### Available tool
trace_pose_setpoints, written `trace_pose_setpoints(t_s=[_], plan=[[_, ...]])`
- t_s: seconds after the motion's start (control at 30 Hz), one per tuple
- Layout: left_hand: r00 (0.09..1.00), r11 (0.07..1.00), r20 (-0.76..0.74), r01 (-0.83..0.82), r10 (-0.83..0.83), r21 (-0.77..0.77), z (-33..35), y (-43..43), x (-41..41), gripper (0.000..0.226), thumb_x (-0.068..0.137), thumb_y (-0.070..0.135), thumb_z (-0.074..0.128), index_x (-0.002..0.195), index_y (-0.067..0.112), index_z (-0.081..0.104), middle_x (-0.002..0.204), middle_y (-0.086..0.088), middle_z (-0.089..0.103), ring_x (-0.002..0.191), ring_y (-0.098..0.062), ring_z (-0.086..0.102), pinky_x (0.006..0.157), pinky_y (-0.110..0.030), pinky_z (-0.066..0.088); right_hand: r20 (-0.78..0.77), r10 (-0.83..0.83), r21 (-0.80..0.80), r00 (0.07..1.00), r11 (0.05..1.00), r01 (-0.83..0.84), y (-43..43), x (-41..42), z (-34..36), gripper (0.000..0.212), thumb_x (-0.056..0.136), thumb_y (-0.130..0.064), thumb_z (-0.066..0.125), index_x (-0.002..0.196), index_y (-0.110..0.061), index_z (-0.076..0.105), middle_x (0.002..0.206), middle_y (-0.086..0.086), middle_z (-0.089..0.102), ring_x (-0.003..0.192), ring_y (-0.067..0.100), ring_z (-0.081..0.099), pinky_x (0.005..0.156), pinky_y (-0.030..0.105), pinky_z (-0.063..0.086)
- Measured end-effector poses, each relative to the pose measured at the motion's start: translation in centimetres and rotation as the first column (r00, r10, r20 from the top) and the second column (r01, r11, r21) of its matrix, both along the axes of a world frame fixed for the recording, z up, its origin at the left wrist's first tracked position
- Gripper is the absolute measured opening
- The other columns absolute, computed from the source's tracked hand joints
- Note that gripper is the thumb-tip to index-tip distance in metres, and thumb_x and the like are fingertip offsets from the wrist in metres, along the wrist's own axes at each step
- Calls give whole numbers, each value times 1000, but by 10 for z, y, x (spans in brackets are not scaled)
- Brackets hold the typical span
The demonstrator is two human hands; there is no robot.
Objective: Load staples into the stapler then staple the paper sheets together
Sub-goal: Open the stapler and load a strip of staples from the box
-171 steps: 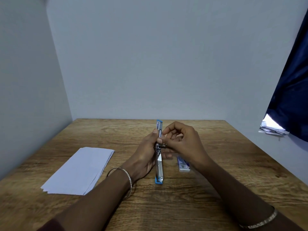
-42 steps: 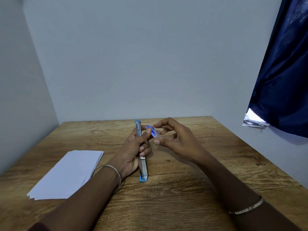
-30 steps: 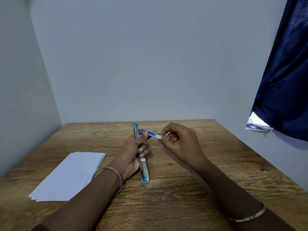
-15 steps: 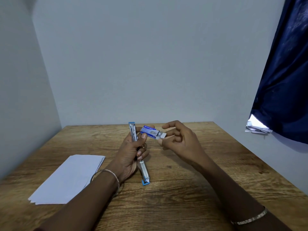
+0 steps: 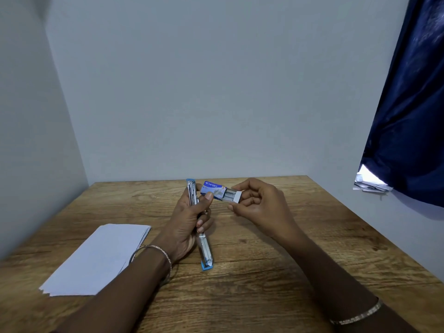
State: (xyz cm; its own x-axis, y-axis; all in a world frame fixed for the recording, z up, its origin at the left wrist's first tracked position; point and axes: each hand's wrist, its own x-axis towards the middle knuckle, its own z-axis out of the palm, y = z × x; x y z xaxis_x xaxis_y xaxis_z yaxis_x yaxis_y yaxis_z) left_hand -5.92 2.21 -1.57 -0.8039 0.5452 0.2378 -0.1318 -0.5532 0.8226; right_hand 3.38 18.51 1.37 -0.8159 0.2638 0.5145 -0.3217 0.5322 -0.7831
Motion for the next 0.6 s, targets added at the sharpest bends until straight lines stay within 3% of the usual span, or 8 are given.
trace_pose_setpoints(t_s=[0.13, 0.27, 0.4, 0.47, 0.6], plan=[[1000, 999, 6, -31, 31, -9, 1, 1, 2, 16, 92, 10, 66, 99, 19, 54, 61, -2, 49, 32, -5, 30, 30, -16, 28, -26, 3, 48, 1000, 999, -2, -1, 1, -1, 30, 76, 1, 86, 101, -8, 73, 76, -7, 74, 58, -5, 66, 61, 12, 52], [997, 994, -15, -81, 80, -77, 1, 3, 4, 15, 95, 13, 64, 99, 13, 50, 84, -9, 67, 32, -5, 32, 30, -16, 27, -37, -4, 90, 999, 996, 7, -2, 0, -4, 31, 76, -1, 87, 102, -9, 72, 79, -4, 75, 59, -3, 67, 61, 14, 53], [992, 987, -13, -124, 123, -106, -1, 5, 4, 19, 92, 14, 67, 100, 8, 51, 82, -13, 65, 32, -6, 33, 31, -16, 27, -36, -25, 126, 999, 992, 29, -3, 1, -4, 40, 75, -23, 90, 110, -21, 69, 94, -5, 75, 72, 5, 71, 64, 22, 59], [989, 982, -2, -144, 145, -120, -2, 5, 3, 19, 92, 13, 67, 101, 8, 51, 73, -9, 63, 32, -6, 34, 31, -17, 27, -107, -71, 168, 992, 982, 88, -3, 2, -2, 29, 81, -27, 84, 106, -26, 69, 102, -10, 73, 79, 6, 70, 67, 26, 60], [985, 971, -36, -171, 167, -167, -4, 6, 4, 18, 95, 13, 67, 100, 10, 49, 72, -11, 55, 33, -6, 33, 31, -18, 28, -222, -128, 319, 967, 927, 196, 3, 0, -1, 10, 85, -17, 78, 92, -23, 76, 96, -9, 70, 92, 11, 65, 73, 34, 54]])
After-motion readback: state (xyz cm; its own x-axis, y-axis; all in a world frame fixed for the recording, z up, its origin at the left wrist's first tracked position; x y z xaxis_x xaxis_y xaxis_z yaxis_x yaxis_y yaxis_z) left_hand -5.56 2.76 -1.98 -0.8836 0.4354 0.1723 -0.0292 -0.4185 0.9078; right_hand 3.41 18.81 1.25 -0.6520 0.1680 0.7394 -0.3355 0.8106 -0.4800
